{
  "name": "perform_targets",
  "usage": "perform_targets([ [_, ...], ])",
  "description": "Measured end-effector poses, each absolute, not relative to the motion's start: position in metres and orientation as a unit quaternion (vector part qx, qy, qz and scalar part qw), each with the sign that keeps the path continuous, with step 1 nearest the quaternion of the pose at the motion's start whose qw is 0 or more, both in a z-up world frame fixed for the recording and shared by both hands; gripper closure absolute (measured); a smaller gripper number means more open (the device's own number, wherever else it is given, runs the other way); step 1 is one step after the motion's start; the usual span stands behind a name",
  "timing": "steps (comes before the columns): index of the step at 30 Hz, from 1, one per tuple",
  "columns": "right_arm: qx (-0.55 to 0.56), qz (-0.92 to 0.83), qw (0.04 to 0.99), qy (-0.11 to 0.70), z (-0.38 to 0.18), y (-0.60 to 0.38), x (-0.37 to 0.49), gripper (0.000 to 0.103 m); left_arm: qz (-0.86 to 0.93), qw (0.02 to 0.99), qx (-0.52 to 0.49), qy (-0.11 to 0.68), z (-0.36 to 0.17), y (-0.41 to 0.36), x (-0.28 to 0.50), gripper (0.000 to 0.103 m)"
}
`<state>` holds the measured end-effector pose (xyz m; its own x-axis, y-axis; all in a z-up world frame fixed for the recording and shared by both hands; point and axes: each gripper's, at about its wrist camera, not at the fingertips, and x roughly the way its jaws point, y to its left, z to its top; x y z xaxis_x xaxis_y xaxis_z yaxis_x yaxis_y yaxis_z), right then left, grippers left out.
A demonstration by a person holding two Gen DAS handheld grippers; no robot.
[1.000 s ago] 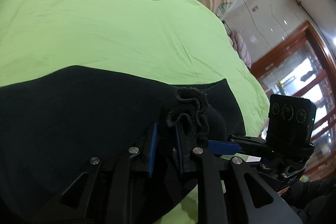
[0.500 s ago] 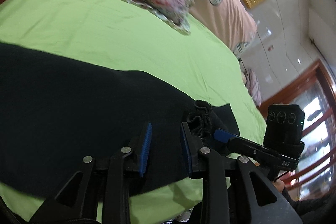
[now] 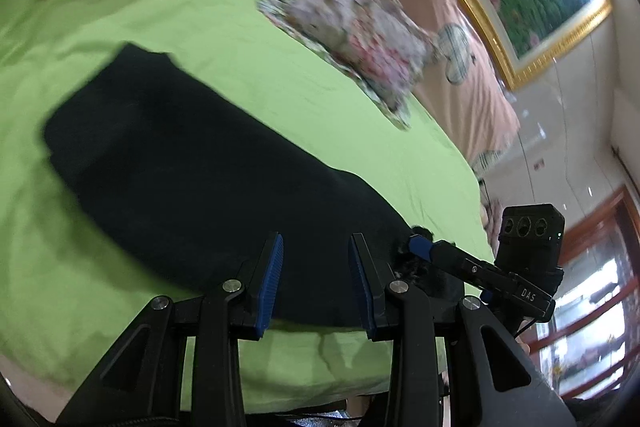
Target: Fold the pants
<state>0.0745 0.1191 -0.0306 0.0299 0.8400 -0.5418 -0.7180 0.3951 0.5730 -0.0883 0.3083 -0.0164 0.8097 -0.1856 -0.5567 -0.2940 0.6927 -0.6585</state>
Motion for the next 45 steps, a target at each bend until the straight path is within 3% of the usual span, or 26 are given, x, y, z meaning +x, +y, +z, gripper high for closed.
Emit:
perform_targets([
  [10, 0.029, 0.577, 0.693, 0.432, -0.020, 0.174, 0.079, 0.055, 0.107, 0.849, -0.443, 0.266, -0.027, 0.356, -0.149, 0.068],
  [16, -0.007, 0.594, 0.676, 0.437, -0.016, 0.211, 0.084, 0.052, 0.152, 0.843, -0.447, 0.257, -0.032, 0.367, -0.163, 0.052],
  [19, -0.025, 0.598, 0.672, 0.435, -0.013, 0.229, 0.086, 0.047, 0.162, 0.836, -0.459, 0.255, -0.038, 0.373, -0.165, 0.049],
  [24, -0.065, 0.611, 0.659, 0.434, -0.010, 0.269, 0.093, 0.047, 0.175, 0.819, -0.484, 0.256, -0.053, 0.383, -0.164, 0.049],
  [28, -0.115, 0.625, 0.641, 0.431, -0.011, 0.306, 0.096, 0.046, 0.175, 0.816, -0.490, 0.251, -0.058, 0.387, -0.159, 0.042],
  [33, -0.200, 0.651, 0.604, 0.414, -0.015, 0.350, 0.090, 0.046, 0.178, 0.812, -0.495, 0.254, -0.063, 0.391, -0.150, 0.042],
  [45, -0.268, 0.672, 0.540, 0.431, -0.036, 0.408, 0.088, 0.047, 0.175, 0.809, -0.500, 0.257, -0.072, 0.400, -0.135, 0.042],
])
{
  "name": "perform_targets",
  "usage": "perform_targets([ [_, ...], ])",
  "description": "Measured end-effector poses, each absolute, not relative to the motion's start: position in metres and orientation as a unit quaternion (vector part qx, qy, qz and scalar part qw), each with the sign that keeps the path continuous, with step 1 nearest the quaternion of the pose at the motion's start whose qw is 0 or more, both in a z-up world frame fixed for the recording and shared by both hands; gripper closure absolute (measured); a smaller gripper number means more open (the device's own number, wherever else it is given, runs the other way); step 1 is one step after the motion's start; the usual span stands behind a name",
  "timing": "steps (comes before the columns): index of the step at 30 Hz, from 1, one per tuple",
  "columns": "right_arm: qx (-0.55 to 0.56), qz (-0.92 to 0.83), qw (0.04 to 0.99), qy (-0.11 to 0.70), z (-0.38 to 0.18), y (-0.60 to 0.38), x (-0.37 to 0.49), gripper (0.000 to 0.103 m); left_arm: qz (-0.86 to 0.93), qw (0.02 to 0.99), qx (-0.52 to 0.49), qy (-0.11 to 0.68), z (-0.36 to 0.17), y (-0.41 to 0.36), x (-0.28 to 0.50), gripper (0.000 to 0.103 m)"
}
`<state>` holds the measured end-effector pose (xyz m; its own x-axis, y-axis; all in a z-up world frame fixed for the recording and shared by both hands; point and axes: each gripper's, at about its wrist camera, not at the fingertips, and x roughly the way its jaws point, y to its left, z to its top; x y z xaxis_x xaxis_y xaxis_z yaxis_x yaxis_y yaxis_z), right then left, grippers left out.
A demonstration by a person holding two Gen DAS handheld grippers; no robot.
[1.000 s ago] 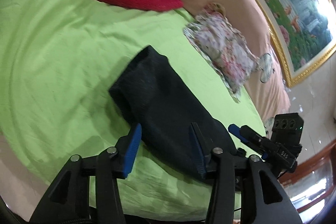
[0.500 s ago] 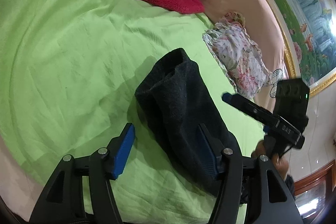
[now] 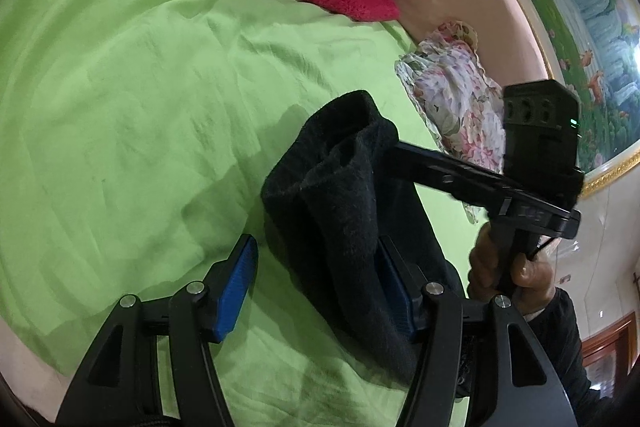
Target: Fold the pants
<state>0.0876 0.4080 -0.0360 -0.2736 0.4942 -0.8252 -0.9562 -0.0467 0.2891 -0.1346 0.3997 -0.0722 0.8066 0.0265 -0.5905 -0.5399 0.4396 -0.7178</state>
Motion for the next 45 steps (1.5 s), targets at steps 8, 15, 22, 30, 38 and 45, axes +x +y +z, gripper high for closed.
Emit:
perform_targets([
  [8, -0.254, 0.672, 0.544, 0.434, -0.042, 0.404, 0.089, 0.063, 0.181, 0.815, -0.478, 0.272, -0.068, 0.401, -0.119, 0.075],
  [15, -0.212, 0.680, 0.558, 0.425, -0.023, 0.380, 0.097, 0.074, 0.169, 0.841, -0.450, 0.250, -0.041, 0.386, -0.115, 0.081],
  [22, -0.162, 0.693, 0.576, 0.402, 0.008, 0.340, 0.102, 0.076, 0.141, 0.863, -0.425, 0.237, -0.006, 0.362, -0.105, 0.082],
  [30, -0.111, 0.695, 0.604, 0.375, 0.037, 0.283, 0.109, 0.080, 0.090, 0.885, -0.394, 0.229, 0.033, 0.322, -0.087, 0.082],
  [38, -0.052, 0.681, 0.636, 0.358, 0.056, 0.210, 0.121, 0.082, 0.033, 0.900, -0.362, 0.240, 0.062, 0.264, -0.057, 0.082],
  [45, 0.001, 0.664, 0.664, 0.344, 0.060, 0.145, 0.133, 0.083, -0.009, 0.911, -0.321, 0.257, 0.081, 0.210, -0.030, 0.082],
])
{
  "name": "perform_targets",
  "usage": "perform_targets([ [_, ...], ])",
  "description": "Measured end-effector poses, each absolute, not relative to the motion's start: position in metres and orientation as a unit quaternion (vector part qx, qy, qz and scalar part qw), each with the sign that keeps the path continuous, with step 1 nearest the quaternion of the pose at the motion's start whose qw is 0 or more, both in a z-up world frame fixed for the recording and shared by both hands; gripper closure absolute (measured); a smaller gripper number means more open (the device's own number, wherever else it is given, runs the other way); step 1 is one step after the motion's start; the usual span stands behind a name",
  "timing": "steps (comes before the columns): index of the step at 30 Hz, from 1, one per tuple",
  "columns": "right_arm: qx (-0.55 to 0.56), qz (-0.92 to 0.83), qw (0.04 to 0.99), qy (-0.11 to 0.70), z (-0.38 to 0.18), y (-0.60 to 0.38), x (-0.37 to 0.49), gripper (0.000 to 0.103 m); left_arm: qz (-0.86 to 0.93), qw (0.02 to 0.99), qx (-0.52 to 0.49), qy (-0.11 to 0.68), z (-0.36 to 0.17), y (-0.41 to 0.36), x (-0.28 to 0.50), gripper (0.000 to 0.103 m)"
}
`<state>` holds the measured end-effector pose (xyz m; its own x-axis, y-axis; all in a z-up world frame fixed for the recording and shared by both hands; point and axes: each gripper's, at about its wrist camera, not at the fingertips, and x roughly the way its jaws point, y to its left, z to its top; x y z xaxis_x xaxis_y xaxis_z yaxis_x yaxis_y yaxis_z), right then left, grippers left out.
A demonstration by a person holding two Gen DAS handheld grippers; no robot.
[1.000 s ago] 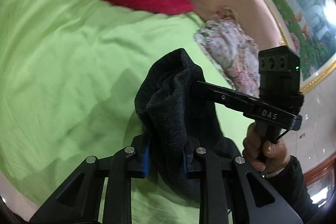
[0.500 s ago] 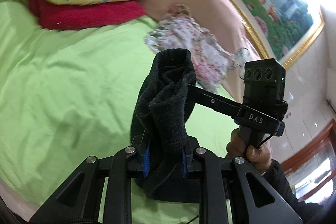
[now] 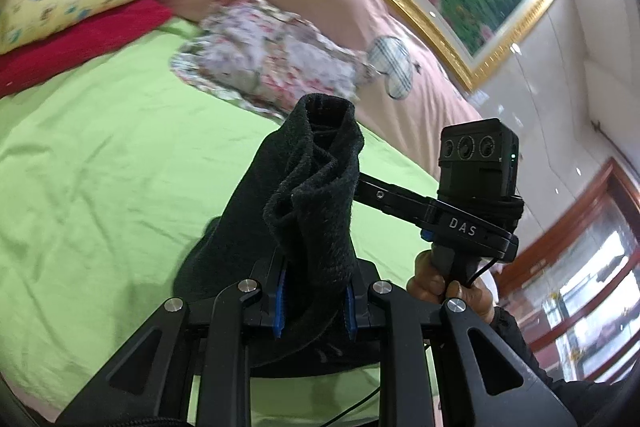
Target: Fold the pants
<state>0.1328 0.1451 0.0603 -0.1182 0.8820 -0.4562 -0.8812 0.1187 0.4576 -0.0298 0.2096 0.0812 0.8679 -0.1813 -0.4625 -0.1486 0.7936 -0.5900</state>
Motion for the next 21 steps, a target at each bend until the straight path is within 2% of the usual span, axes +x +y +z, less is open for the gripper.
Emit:
perform_targets([
  [8, 0.049, 0.638, 0.688, 0.341, 0.051, 0.079, 0.143, 0.084, -0.058, 0.912, -0.285, 0.291, 0.081, 0.147, 0.006, 0.082],
  [21, 0.117, 0.585, 0.716, 0.362, 0.004, -0.006, 0.154, 0.084, -0.106, 0.894, -0.253, 0.355, 0.047, 0.076, 0.053, 0.082],
])
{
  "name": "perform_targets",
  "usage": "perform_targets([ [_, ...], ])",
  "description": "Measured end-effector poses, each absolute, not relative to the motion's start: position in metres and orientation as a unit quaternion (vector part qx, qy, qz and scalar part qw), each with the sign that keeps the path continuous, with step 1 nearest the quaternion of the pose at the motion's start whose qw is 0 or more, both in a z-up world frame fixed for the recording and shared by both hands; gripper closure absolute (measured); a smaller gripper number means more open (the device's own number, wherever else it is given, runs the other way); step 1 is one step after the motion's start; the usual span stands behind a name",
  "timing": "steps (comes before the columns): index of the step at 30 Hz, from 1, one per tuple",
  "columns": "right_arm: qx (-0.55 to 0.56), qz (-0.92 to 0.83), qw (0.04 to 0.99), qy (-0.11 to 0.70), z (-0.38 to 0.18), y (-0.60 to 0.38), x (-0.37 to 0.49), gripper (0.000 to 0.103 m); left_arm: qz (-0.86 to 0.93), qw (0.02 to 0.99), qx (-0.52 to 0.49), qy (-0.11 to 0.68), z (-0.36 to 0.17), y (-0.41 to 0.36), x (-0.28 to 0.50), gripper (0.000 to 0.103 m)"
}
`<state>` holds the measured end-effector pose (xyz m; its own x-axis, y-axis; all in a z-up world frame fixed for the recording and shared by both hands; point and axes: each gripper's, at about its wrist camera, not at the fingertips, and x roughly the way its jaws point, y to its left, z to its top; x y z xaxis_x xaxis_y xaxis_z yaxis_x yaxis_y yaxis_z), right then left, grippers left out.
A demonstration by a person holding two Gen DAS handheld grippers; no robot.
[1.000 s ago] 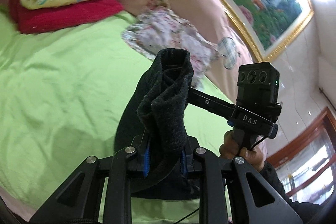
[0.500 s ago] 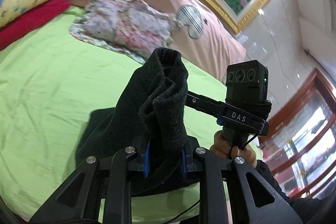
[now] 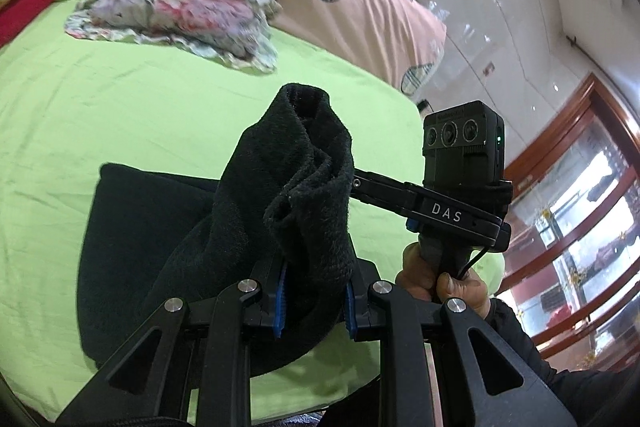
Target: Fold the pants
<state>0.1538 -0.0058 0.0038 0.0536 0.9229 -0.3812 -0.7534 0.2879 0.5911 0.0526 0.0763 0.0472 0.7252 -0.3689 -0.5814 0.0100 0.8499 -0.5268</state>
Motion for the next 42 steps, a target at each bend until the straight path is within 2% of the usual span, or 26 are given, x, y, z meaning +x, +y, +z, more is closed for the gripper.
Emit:
perform_targets([
  [18, 0.127, 0.517, 0.750, 0.392, -0.041, -0.052, 0.166, 0.084, -0.117, 0.888, -0.192, 0.401, 0.006, 0.029, 0.091, 0.080],
  [21, 0.117, 0.499, 0.765, 0.390, -0.040, -0.059, 0.164, 0.084, -0.121, 0.890, -0.186, 0.398, 0.002, 0.025, 0.091, 0.074],
  [24, 0.121, 0.480, 0.777, 0.388, -0.038, -0.070, 0.161, 0.084, -0.128, 0.892, -0.185, 0.392, 0.000, 0.021, 0.091, 0.063],
  [25, 0.123, 0.474, 0.781, 0.387, -0.037, -0.074, 0.160, 0.084, -0.133, 0.891, -0.186, 0.391, 0.000, 0.020, 0.091, 0.054],
  [27, 0.129, 0.461, 0.788, 0.387, -0.035, -0.082, 0.157, 0.083, -0.144, 0.890, -0.189, 0.389, 0.000, 0.018, 0.090, 0.049],
  [29, 0.130, 0.446, 0.795, 0.390, -0.035, -0.087, 0.153, 0.077, -0.146, 0.892, -0.182, 0.388, 0.002, 0.017, 0.089, 0.048],
  [31, 0.134, 0.428, 0.803, 0.392, -0.035, -0.093, 0.149, 0.051, -0.149, 0.893, -0.178, 0.386, 0.006, 0.017, 0.086, 0.048],
  [32, 0.143, 0.421, 0.808, 0.387, -0.033, -0.099, 0.145, 0.046, -0.150, 0.894, -0.179, 0.384, 0.009, 0.018, 0.083, 0.047],
  [36, 0.174, 0.414, 0.812, 0.372, -0.024, -0.112, 0.133, 0.038, -0.150, 0.903, -0.181, 0.360, 0.026, 0.027, 0.071, 0.039],
  [42, 0.172, 0.406, 0.827, 0.348, -0.002, -0.110, 0.110, 0.026, -0.126, 0.910, -0.202, 0.339, 0.039, 0.058, 0.056, 0.036],
])
